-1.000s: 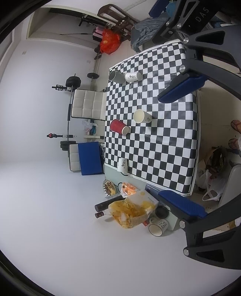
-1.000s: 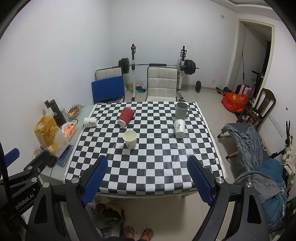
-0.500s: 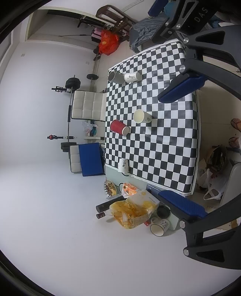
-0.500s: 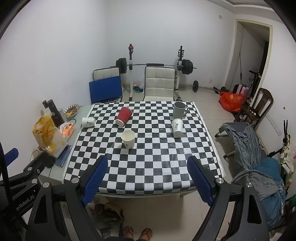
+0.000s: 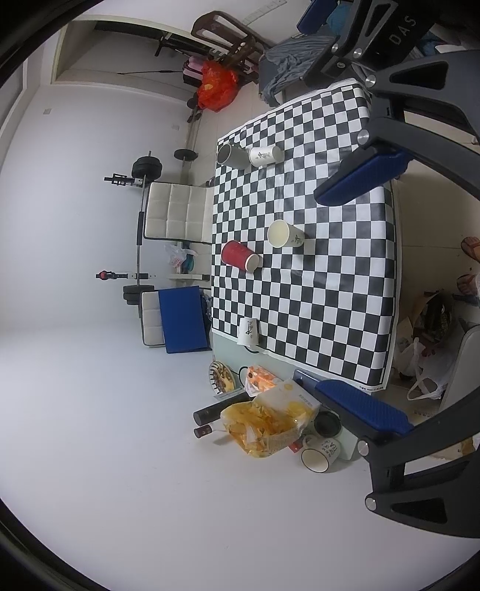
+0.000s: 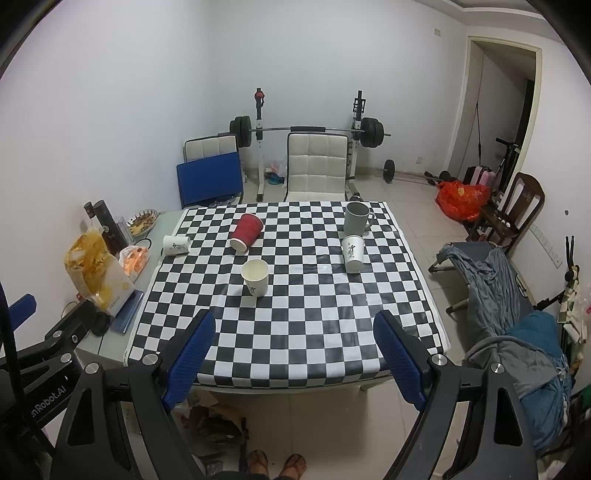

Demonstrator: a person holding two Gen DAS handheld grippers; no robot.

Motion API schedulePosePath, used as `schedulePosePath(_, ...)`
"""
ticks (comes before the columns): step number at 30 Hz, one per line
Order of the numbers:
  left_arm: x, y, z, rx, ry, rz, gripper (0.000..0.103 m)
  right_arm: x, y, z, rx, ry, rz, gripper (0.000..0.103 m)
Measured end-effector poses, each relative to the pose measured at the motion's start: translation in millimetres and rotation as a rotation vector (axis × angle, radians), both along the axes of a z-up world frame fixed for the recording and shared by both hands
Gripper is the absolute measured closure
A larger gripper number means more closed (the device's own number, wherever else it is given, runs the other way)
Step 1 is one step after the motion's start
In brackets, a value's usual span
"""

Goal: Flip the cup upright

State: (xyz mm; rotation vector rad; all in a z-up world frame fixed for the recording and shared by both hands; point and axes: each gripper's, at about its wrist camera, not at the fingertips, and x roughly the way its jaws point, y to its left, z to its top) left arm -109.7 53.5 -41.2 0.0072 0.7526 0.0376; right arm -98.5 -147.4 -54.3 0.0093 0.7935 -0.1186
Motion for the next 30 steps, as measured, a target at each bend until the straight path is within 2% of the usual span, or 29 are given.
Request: schedulePosePath(30, 3.2, 6.4, 4.5, -0.002, -0.004, -0.012, 0.007, 6.7, 6.2, 2.0, -0.003, -0.006, -0.006, 0.014)
